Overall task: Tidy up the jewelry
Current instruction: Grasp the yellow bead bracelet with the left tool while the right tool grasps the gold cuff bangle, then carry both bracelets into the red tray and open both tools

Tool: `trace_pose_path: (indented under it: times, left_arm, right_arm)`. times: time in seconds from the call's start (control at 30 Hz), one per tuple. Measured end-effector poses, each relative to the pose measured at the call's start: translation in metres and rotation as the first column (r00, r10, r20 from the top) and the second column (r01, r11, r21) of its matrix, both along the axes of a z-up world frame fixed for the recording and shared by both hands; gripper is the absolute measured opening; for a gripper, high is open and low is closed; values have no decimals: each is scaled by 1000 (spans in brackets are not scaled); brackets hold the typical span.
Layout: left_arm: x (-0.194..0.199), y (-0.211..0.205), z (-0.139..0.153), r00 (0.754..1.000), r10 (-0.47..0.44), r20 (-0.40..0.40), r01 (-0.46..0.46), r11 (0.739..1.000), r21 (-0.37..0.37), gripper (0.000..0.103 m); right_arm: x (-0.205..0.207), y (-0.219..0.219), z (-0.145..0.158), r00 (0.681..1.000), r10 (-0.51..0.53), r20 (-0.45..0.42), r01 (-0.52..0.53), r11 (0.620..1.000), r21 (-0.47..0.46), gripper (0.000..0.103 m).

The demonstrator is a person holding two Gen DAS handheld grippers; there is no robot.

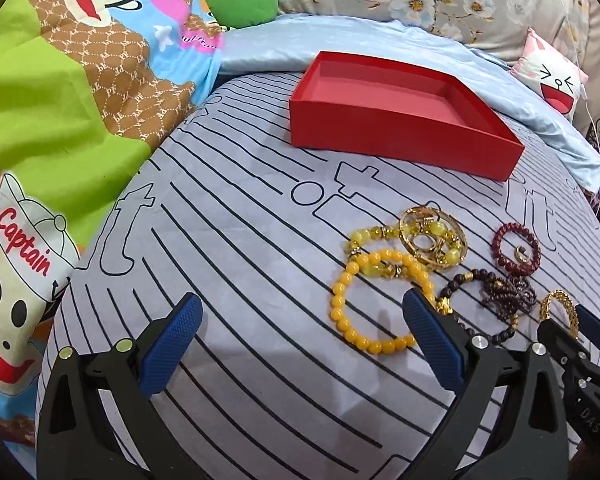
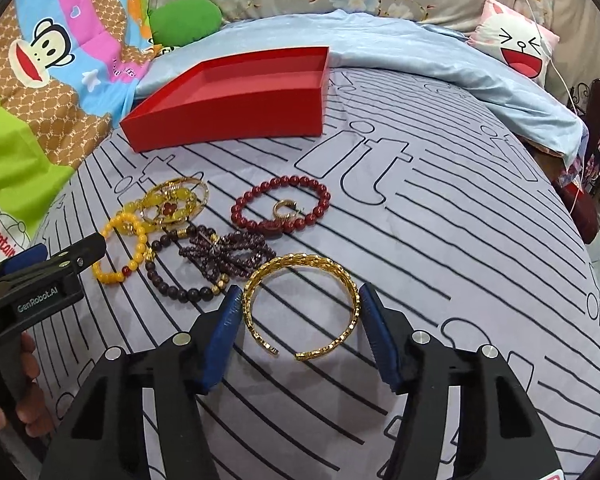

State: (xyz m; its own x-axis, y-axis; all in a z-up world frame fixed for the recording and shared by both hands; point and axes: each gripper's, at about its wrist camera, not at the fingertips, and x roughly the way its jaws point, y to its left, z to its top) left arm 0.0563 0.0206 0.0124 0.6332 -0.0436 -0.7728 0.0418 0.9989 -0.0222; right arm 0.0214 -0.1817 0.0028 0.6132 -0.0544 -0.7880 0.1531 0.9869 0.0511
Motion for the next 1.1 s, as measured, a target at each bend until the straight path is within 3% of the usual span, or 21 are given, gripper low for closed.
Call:
trace_pose_path:
  times: [0.2,0.33,0.4,0.57,0.63,0.7,0.73,0.93,1.1]
  left_arm:
    - [3,-8,0,999,-33,11,33,999,19,95]
    - [9,-6,-6,999,-40,-13,41,999,10,82]
    - [11,-4,-9,999,-44,-32,44,999,-6,68]
    - [13,-6,-12,997,-63,-34,63,998,7,49]
    - [13,-7,-12,997,-69,-30,69,998,7,36]
    - [13,-6,-10,997,-75,-36,75,997,-9,13]
    - [13,-5,-10,996,-78,-41,77,997,-22,10]
    - [6,1,4,996,-88,-33,86,994,-61,7]
    - [1,1,37,994,-109,12,109,991,-74,7]
  right_arm:
    - [3,-2,3,1000,-2,4,2,1000,5,57]
    - [6,-3,7,1000,-2,7,2,1000,13,57]
    - [7,-3,9,1000,-1,10,1,1000,16,57]
    - [10,-2,10,1000,2,6,-2,1000,24,57]
    - [10,-1,11,1000,5,7,-5,1000,23,57]
    - [11,0,12,1000,8,6,-8,1000,27,57]
    - [11,0,13,1000,8,7,-8,999,31,57]
    - [12,-1,22,1000,13,24,-14,999,35,57]
    - [16,-8,36,999,15,35,-18,998,68,57]
